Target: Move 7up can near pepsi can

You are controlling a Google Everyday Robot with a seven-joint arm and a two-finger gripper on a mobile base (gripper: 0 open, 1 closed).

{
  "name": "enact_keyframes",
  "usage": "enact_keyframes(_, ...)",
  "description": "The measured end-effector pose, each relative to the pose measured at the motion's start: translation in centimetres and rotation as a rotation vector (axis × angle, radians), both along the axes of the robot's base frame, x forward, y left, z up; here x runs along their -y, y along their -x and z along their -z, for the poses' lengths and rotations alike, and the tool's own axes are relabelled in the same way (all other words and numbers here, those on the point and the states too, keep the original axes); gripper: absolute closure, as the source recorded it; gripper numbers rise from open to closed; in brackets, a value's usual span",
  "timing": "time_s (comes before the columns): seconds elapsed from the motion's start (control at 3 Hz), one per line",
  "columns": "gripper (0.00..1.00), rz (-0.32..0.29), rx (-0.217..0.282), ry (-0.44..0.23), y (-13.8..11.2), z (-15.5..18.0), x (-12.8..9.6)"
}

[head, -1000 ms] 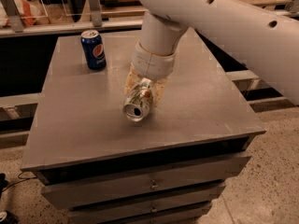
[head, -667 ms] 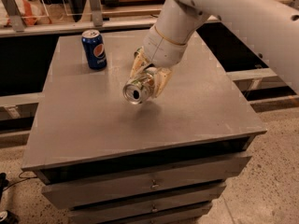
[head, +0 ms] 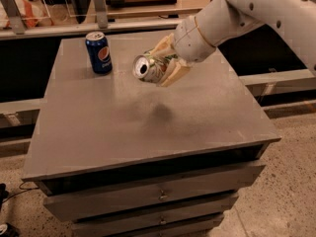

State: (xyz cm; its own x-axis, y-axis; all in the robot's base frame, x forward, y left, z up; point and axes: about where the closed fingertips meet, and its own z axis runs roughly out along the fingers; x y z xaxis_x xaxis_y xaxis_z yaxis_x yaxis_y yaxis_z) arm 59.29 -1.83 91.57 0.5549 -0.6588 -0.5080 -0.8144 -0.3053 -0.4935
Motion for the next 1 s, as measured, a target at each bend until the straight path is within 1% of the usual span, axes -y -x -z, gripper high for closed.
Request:
enact_keyframes(0.33,1.00,0.145,-0.098,-0.185,-1.7,0.1,-0.8)
enact_keyframes(0.67,1.00,0.254,-0.183,-0.363,-3.3,-0.4,-2.6)
enact_keyframes(1.0,1.00,0.338,-0.242,-0.482,-4.5,-1.5,-5.1)
